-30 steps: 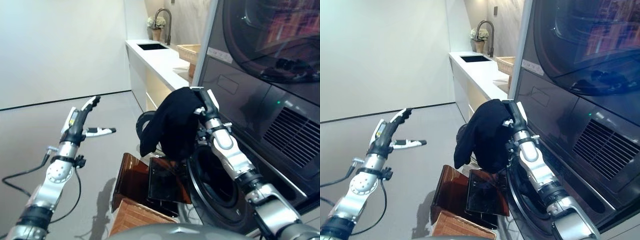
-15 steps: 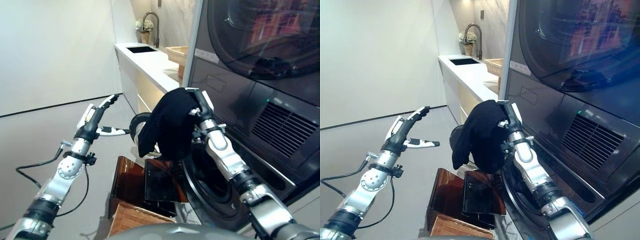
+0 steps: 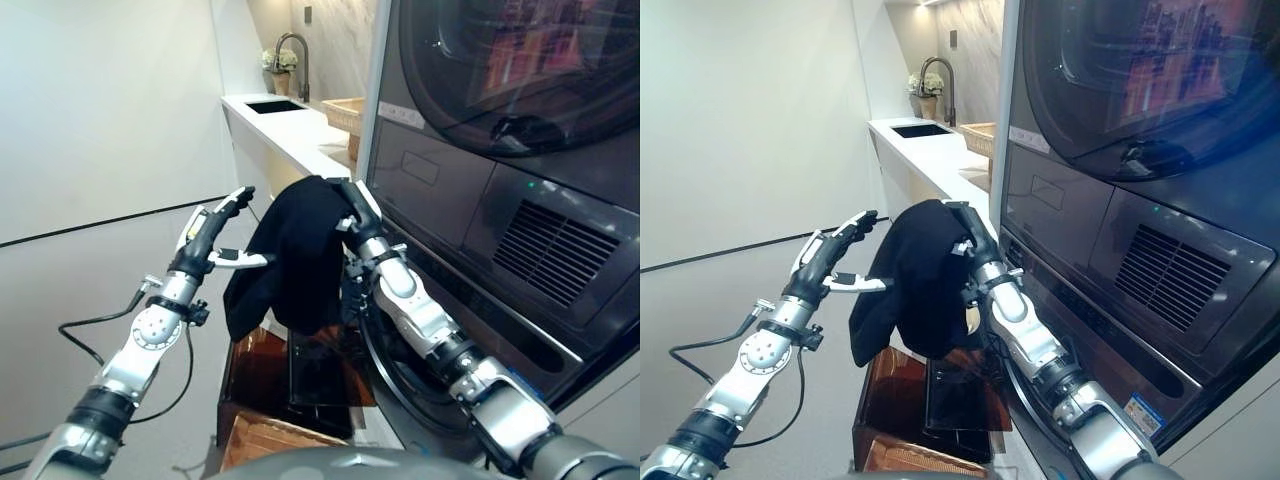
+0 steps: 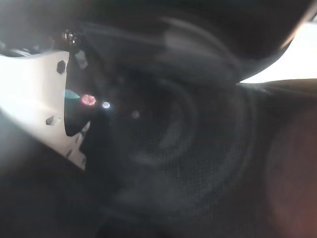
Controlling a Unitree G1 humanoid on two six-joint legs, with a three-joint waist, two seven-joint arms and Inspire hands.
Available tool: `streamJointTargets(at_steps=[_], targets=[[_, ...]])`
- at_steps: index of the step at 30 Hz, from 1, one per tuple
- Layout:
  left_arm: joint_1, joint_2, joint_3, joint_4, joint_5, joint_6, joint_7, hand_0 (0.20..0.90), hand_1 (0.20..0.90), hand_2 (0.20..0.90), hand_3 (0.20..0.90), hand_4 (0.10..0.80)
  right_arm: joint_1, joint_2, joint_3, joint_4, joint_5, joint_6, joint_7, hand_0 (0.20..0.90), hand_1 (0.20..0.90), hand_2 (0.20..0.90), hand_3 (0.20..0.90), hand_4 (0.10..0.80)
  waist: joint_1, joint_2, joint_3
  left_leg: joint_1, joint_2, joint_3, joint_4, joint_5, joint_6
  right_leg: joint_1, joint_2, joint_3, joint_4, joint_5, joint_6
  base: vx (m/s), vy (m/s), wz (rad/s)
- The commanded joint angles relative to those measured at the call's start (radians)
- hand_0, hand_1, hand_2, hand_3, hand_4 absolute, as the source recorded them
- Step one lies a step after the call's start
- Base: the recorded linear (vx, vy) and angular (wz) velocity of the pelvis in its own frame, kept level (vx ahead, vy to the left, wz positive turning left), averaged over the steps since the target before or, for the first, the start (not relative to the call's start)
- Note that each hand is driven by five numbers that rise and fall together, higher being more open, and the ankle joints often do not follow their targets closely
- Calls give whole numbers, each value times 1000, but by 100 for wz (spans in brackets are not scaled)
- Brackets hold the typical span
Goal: Pick up the clothes and place them into the washing machine
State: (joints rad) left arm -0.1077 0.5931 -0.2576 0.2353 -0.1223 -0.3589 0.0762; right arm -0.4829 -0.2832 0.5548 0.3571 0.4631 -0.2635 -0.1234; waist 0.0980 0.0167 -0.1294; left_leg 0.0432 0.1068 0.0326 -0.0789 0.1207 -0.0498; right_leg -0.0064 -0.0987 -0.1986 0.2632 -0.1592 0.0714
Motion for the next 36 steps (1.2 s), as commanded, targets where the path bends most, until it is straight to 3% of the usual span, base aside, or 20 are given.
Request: streamJointTargets(at_steps=[1,18,36], targets=[[-137,-11,-34,32,-111,-43,-13,900,900,900,900,800,-179,84,-25,-87,73,-131,17,200,200,200,200,300,-25,-69,-103,-54,-46,27,13,-49,-20,26,-39,8,-247,144,47,0,0,0],[-96,-92,-137,191,-190,37,-79,900,900,900,900,800,-180,130,33,-145,127,-123,41,200,200,200,200,300,-35,-59,-101,-58,-44,36,13,-48,-14,14,-36,20,-245,146,48,-2,-2,-2],[-66,-210,-152,171,-379,8,-81,900,900,900,900,800,-196,181,59,-137,164,-143,32,200,200,200,200,300,-35,-59,-99,-63,-45,39,13,-49,-11,6,-37,26,-247,150,47,0,0,0]])
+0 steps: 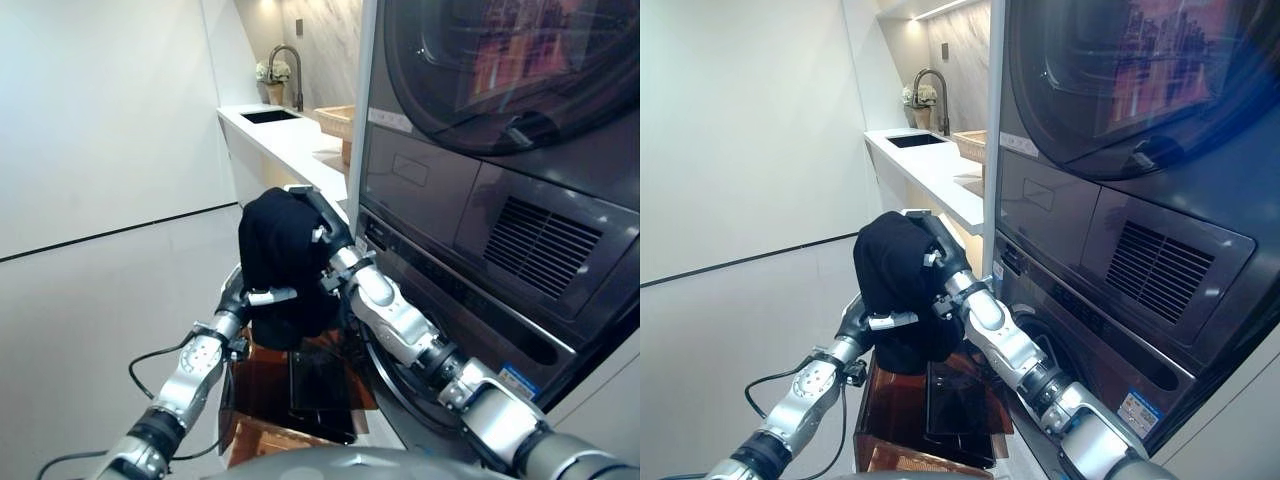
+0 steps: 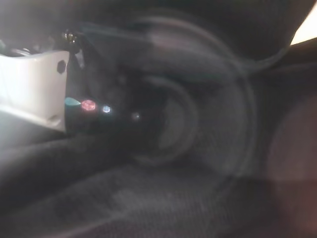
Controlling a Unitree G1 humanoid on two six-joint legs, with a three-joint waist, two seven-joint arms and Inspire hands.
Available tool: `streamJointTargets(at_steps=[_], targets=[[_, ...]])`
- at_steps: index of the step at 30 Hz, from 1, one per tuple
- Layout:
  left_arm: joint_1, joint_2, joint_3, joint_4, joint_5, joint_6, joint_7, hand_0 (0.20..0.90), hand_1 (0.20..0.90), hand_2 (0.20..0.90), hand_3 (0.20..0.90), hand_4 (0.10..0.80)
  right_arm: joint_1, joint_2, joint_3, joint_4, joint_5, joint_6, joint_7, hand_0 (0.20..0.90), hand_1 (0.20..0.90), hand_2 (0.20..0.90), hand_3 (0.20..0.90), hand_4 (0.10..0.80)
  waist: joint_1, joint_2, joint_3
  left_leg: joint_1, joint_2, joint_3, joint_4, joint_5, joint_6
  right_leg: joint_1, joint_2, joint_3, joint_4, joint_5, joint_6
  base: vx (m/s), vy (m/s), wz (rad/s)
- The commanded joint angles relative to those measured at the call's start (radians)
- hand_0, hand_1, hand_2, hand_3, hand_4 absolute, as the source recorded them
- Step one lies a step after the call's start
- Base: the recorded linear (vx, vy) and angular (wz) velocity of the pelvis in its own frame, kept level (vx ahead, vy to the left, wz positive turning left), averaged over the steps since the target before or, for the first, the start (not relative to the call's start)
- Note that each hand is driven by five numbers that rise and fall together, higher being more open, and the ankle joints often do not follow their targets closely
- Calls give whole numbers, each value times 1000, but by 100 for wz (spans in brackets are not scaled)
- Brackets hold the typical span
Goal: Pick up the clothes and place them into the washing machine
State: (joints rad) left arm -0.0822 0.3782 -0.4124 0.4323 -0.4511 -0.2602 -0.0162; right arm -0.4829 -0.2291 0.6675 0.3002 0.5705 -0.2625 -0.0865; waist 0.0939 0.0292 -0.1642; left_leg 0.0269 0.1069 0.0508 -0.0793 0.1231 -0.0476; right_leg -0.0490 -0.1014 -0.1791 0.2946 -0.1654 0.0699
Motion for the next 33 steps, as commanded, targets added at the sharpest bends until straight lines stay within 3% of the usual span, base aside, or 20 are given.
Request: streamJointTargets(at_steps=[1,16,17,31,32,33], targets=[[-91,5,3,-26,-50,-91,11,900,900,900,900,800,-196,126,-54,-81,57,-144,-5,200,200,200,200,300,-31,-71,-64,-47,-45,21,13,-52,-13,49,-34,6,-278,156,49,0,0,0],[-93,-8,5,-75,-60,-111,15,900,900,900,900,800,-186,128,-51,-72,64,-149,-4,200,200,200,200,300,-30,-70,-65,-45,-45,22,13,-53,-14,51,-35,6,-279,155,49,0,0,0],[-94,-9,6,-70,-59,-111,17,200,200,200,200,300,-187,127,-53,-73,65,-149,-7,200,200,200,200,300,-30,-70,-64,-45,-45,21,13,-54,-14,51,-35,7,-280,155,49,0,0,0],[-90,-17,25,-94,-70,-124,23,200,200,200,200,300,-187,127,-57,-71,67,-155,-7,200,200,200,200,300,-28,-70,-63,-45,-44,23,13,-54,-14,52,-36,6,-279,156,49,0,0,0],[-89,-18,29,-90,-66,-127,26,200,200,200,200,300,-185,123,-59,-70,69,-156,-8,900,900,900,900,800,-29,-70,-64,-44,-44,24,12,-54,-14,53,-35,6,-279,155,49,0,0,0],[-89,-18,29,-90,-66,-127,26,200,200,200,200,300,-185,123,-59,-70,69,-156,-8,900,900,900,900,800,-29,-70,-63,-44,-44,24,12,-54,-14,53,-35,6,-279,155,49,0,0,0]])
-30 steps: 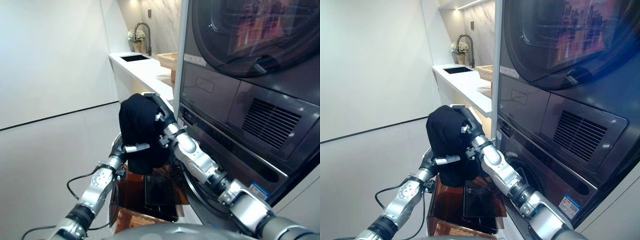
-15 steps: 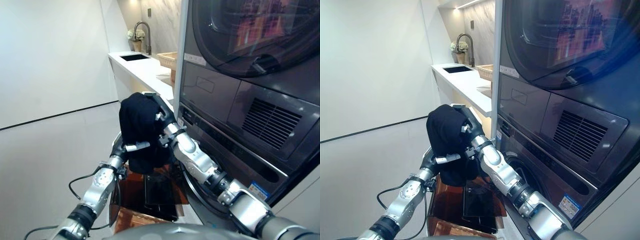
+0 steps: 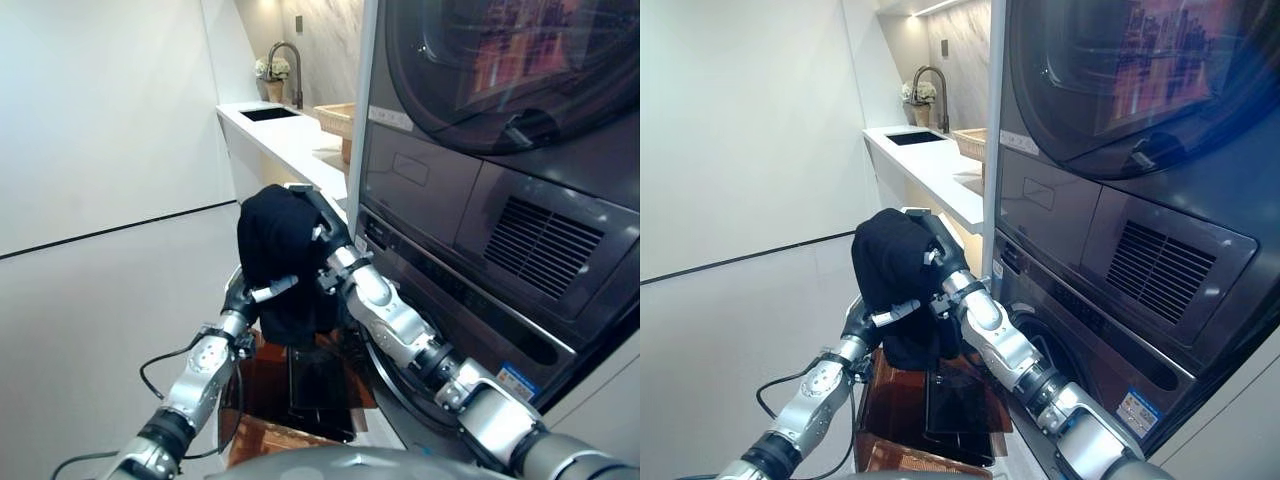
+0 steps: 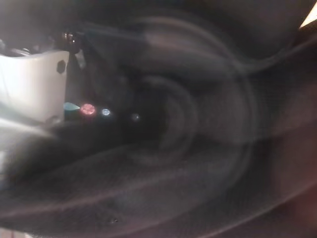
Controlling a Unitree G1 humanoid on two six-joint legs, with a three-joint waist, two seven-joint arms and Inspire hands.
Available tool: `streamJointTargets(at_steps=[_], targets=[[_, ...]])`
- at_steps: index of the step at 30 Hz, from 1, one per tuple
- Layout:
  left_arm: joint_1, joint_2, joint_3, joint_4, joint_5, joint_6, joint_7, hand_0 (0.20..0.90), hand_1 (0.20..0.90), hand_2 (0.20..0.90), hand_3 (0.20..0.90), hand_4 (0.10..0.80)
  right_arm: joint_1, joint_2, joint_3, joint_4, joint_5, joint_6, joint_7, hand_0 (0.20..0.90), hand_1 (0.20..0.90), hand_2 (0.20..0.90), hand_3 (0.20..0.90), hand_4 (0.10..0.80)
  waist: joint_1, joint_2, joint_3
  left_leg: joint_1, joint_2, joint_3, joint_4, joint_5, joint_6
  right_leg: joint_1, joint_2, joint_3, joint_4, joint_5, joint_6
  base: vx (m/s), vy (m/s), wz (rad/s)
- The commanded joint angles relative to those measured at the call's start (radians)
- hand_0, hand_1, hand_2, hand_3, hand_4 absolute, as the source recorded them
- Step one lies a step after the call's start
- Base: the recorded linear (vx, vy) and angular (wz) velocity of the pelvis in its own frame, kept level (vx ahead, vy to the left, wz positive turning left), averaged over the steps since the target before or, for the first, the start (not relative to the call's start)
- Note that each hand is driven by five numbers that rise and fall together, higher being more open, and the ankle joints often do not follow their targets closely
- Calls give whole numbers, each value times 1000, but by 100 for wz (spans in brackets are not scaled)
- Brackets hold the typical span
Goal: Pick up the clothes and place them into the washing machine
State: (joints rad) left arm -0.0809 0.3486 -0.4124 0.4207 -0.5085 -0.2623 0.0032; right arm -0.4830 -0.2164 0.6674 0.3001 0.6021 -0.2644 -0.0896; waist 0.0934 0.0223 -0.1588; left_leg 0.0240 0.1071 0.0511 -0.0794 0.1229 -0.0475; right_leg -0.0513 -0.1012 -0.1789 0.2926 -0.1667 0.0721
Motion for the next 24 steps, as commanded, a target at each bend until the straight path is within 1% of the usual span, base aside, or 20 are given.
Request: streamJointTargets(at_steps=[1,12,24], targets=[[-89,11,32,-77,-9,-125,10,200,200,200,200,300,-183,108,-60,-74,40,-155,-6,900,900,900,900,800,-29,-62,-68,-41,-44,24,13,-54,-14,54,-35,6,-276,156,47,0,0,0],[-76,28,65,-45,29,-123,34,200,200,200,200,300,-176,89,-71,-76,33,-151,-6,900,900,900,900,800,-30,-58,-68,-39,-45,28,13,-56,-13,53,-36,9,-277,156,47,0,0,0],[-65,45,122,-34,65,-128,68,200,200,200,200,300,-159,69,-85,-79,19,-148,-5,900,900,900,900,800,-30,-56,-65,-37,-44,30,13,-56,-13,55,-34,9,-279,156,47,0,0,0]])
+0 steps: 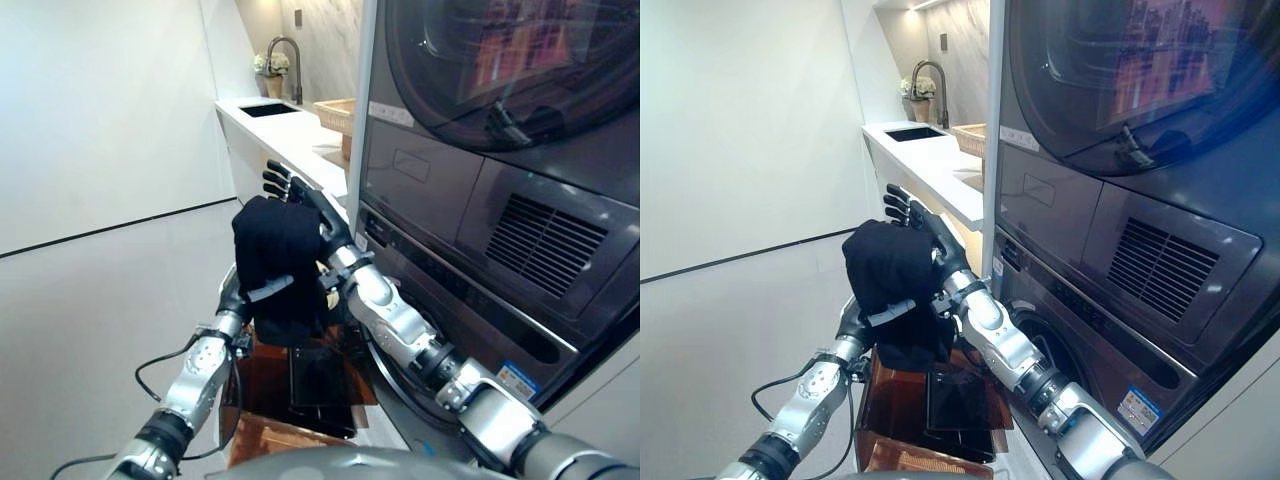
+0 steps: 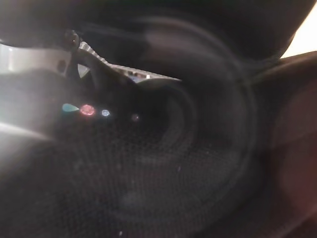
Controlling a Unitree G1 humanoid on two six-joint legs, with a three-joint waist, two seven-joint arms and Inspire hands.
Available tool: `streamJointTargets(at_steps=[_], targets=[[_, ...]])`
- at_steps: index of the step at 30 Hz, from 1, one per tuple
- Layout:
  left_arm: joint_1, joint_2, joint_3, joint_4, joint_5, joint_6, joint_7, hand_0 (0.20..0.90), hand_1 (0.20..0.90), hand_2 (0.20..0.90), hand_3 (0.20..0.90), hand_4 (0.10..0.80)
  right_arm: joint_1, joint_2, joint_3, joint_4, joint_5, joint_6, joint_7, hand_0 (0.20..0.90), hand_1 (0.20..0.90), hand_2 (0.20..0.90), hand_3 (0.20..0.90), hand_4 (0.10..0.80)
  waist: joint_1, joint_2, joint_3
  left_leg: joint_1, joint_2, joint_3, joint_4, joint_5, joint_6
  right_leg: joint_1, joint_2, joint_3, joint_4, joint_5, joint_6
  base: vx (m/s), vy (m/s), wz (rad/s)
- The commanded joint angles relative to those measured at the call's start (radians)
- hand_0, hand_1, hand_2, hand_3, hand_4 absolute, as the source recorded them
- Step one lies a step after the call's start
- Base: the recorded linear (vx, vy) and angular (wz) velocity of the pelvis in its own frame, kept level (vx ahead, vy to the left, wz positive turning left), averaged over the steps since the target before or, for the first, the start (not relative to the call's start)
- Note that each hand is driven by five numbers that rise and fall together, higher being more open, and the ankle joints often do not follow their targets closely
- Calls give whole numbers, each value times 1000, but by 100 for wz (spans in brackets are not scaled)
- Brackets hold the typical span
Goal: Pick up the clothes and place them into the washing machine
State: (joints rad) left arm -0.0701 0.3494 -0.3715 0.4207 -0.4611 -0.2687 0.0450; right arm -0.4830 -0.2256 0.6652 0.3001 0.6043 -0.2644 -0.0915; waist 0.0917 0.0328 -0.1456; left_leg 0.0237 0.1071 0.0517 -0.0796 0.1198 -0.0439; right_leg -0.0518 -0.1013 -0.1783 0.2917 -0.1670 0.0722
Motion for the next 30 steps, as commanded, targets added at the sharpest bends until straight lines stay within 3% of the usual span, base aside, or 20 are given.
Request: streamJointTargets(at_steps=[1,15,30], targets=[[-77,53,98,-34,29,-124,35,200,200,200,200,300,-150,64,-87,-83,10,-145,0,900,900,900,900,800,-29,-66,-79,-36,-43,30,13,-54,-17,56,-34,9,-278,156,47,0,0,0],[-85,124,255,-34,87,-146,88,200,200,200,200,300,56,-91,-194,-189,-52,-126,52,900,900,900,900,800,-63,-55,-68,-36,-43,39,10,-56,-17,45,-35,21,-279,161,51,1,-1,-1],[-76,132,359,-32,119,-156,119,200,200,200,200,300,278,-168,-301,-298,-59,-126,126,900,900,900,900,800,-95,-48,-62,-37,-40,46,8,-57,-19,37,-32,31,-279,162,52,-2,-3,-3]])
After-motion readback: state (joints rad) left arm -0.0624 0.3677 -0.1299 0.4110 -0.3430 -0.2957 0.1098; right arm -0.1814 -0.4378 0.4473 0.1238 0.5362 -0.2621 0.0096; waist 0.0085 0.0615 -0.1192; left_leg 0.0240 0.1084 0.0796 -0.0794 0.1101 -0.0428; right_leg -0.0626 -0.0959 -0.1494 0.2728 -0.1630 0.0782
